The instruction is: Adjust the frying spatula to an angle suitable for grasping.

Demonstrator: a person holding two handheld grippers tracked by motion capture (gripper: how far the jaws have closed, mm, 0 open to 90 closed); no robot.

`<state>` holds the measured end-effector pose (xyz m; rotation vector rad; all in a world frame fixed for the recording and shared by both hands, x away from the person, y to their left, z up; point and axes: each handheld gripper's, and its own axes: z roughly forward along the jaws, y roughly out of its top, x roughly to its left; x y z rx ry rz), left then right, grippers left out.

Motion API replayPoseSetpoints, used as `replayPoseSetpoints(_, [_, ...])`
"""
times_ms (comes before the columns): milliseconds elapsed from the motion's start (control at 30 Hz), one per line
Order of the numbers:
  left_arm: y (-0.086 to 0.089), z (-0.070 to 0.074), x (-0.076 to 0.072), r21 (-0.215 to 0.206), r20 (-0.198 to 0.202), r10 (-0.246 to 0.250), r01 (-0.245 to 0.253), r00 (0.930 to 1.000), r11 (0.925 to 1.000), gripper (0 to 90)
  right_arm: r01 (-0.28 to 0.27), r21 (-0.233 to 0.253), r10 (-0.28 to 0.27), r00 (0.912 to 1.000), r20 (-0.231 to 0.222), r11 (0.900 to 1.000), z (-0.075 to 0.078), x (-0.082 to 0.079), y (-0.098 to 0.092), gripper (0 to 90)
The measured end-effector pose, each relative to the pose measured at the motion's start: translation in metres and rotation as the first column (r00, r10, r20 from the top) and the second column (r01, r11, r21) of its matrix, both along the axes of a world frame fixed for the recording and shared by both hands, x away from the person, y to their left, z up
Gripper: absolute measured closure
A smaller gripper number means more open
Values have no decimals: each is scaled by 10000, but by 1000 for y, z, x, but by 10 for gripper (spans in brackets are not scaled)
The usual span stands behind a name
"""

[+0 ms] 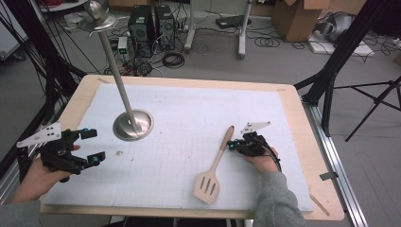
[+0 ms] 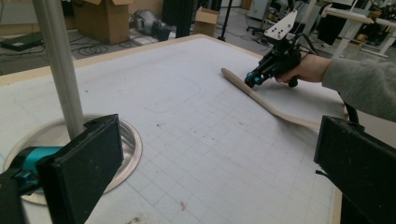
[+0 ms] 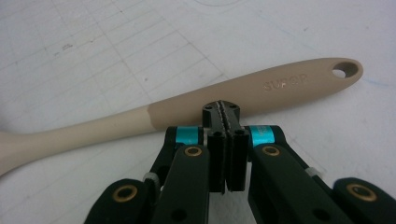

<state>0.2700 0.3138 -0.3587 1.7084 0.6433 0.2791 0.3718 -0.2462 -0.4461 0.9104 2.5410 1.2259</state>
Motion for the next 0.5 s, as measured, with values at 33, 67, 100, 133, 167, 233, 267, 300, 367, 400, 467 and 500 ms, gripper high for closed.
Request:
replayPoseSetpoints(33, [1,0,-1,-8,16,74,-74,10000,10000,18,-3,72,2,10000,50,10000,0,1,1,900])
replayPoseSetpoints(67, [3,0,-2,-29,0,132,-132,9999,9999,18,14,149,-15,10000,61,9999,1,2,3,900])
replayPoseSetpoints(100, [4,0,-3,-44,34,161,-160,9999,9999,18,-2,214,1,10000,35,9998,2,2,5,900])
replayPoseSetpoints(133, [5,1,-4,-61,49,184,-184,9998,9998,18,-1,212,-1,10000,68,9998,2,3,6,900])
replayPoseSetpoints(167, [6,1,-4,-86,41,215,-215,9998,9997,18,-34,220,32,10000,90,9998,3,4,7,900])
replayPoseSetpoints(233, [7,1,-5,-114,53,250,-249,9997,9996,18,-47,232,46,10000,55,9997,3,5,9,900])
replayPoseSetpoints(267, [8,1,-6,-112,56,268,-268,9996,9996,18,-96,291,93,9999,102,9995,2,6,9,900])
replayPoseSetpoints(300, [8,1,-6,-111,55,272,-271,9996,9996,18,-110,326,107,9999,92,9994,2,6,9,900])
replayPoseSetpoints(367, [9,0,-7,-73,30,300,-300,9995,9995,18,-179,303,177,9998,92,9994,2,8,10,900])
replayPoseSetpoints(400, [9,0,-7,-51,2,351,-351,9994,9994,18,-159,315,156,9998,94,9994,2,8,12,900])
replayPoseSetpoints(467, [10,-1,-8,-6,0,372,-372,9993,9993,18,-219,345,214,9997,144,9992,2,10,13,900])
replayPoseSetpoints(500, [10,-1,-9,-27,-12,381,-381,9993,9993,18,-215,367,211,9997,107,9991,2,10,14,900])
